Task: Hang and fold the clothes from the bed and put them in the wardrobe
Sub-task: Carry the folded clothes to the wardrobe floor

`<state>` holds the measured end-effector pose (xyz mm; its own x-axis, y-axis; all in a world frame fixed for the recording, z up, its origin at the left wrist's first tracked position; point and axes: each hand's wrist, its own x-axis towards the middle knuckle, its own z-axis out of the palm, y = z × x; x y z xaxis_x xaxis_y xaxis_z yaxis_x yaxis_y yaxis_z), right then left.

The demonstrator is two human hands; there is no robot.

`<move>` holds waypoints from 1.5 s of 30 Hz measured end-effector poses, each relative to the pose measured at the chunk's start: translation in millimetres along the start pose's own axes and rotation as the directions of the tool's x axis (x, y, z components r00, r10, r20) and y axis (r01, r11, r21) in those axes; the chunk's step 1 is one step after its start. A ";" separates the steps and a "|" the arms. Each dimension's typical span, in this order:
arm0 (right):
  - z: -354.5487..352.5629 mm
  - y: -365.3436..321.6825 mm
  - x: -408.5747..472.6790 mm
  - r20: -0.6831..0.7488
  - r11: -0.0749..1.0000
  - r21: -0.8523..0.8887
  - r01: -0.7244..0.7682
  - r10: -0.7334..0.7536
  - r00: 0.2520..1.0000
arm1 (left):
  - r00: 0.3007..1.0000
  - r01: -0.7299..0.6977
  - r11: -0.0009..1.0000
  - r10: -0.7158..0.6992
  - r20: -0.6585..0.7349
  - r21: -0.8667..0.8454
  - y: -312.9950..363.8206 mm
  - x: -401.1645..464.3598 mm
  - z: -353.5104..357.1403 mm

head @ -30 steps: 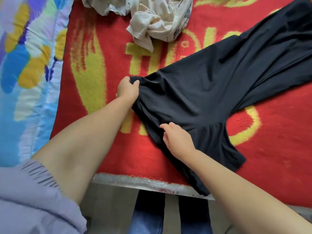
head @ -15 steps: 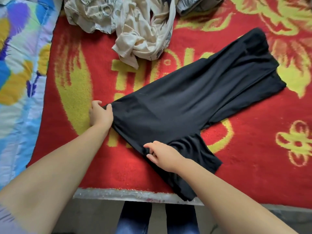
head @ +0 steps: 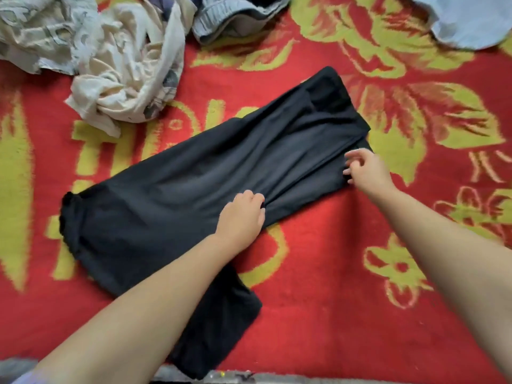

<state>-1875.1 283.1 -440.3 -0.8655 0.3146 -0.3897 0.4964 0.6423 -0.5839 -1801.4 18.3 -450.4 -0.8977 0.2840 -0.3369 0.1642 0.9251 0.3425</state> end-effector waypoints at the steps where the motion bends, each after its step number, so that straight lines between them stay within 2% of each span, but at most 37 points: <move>1: -8.6 4.2 20.2 -0.010 1.000 -0.009 -0.001 0.001 1.000 | 1.000 0.028 0.997 -0.027 -0.015 0.077 5.0 3.2 8.4; 3: -20.6 7.2 55.0 -0.054 0.993 -0.118 0.027 -0.034 0.998 | 0.998 0.055 0.982 -0.050 -0.034 0.180 6.8 4.1 16.0; 5: -26.9 4.6 79.7 -0.107 0.976 -0.214 0.029 -0.053 0.993 | 0.998 0.047 0.977 -0.036 -0.055 0.207 3.0 2.4 17.1; 9: -23.9 -0.2 109.3 -0.105 0.979 -0.167 -0.121 0.104 0.989 | 0.995 0.102 0.975 -0.096 -0.038 0.198 -2.2 2.1 13.4; 12: -25.2 -4.3 112.2 -0.102 0.986 -0.092 -0.137 0.127 0.987 | 0.986 0.164 0.980 -0.159 -0.054 0.112 -1.7 1.5 12.2; 14: -31.1 -6.2 107.5 -0.130 0.995 -0.029 -0.094 0.090 0.987 | 0.978 0.189 0.981 -0.185 -0.091 0.033 -1.1 -2.6 10.0; 17: -48.2 -6.0 93.2 -0.149 1.000 -0.024 -0.021 0.017 0.989 | 0.978 0.117 0.993 -0.119 -0.170 -0.018 1.3 -17.2 3.8; 20: -66.0 5.5 74.2 -0.152 0.983 -0.177 0.045 -0.073 0.986 | 0.979 0.030 0.999 -0.026 -0.202 0.017 5.6 -36.4 2.3; 22: -68.8 20.6 63.7 -0.144 0.961 -0.267 0.069 -0.111 0.983 | 0.987 0.006 0.998 0.003 -0.163 0.055 7.4 -45.6 7.0; 27: -50.6 52.8 53.2 -0.043 0.951 -0.310 -0.016 0.002 0.999 | 0.998 0.012 0.991 -0.005 -0.060 0.132 0.1 -48.5 27.4; 32: -30.8 40.2 15.8 -0.147 0.964 -0.256 -0.069 0.031 0.989 | 0.999 -0.051 0.999 0.052 -0.012 0.014 -16.4 -63.1 24.7; 34: -16.4 24.9 -17.2 -0.170 0.969 -0.247 -0.029 -0.014 0.985 | 0.997 0.014 1.000 -0.016 -0.074 -0.023 -29.9 -74.3 12.7; 35: -5.6 16.7 -36.1 -0.162 0.971 -0.241 -0.004 -0.036 0.986 | 0.987 0.105 0.993 -0.110 -0.116 -0.051 -39.5 -80.1 6.5; 38: 42.0 -7.4 -98.7 -0.006 0.980 -0.154 0.125 -0.128 0.992 | 0.876 0.412 0.898 -0.437 -0.205 -0.153 -75.7 -104.9 -7.4; 40: 82.1 -17.2 -141.5 0.192 0.983 -0.069 0.171 -0.155 0.969 | 0.821 0.521 0.841 -0.540 -0.184 -0.145 -104.2 -125.5 -8.2; 42: 121.8 -21.5 -182.2 0.375 0.993 -0.027 0.115 -0.096 0.922 | 0.814 0.561 0.822 -0.570 -0.112 -0.101 -137.7 -146.1 -6.0; 45: 162.6 -21.0 -221.8 0.445 1.000 -0.025 -0.013 0.022 0.895 | 0.881 0.471 0.882 -0.471 -0.044 -0.022 -191.3 -162.8 -6.6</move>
<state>-1682.7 86.3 -457.4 -0.7341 -0.0151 -0.6789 0.5056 0.6552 -0.5613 -1689.4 -206.6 -455.4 -0.8861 -0.1966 -0.4196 -0.2865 0.9442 0.1625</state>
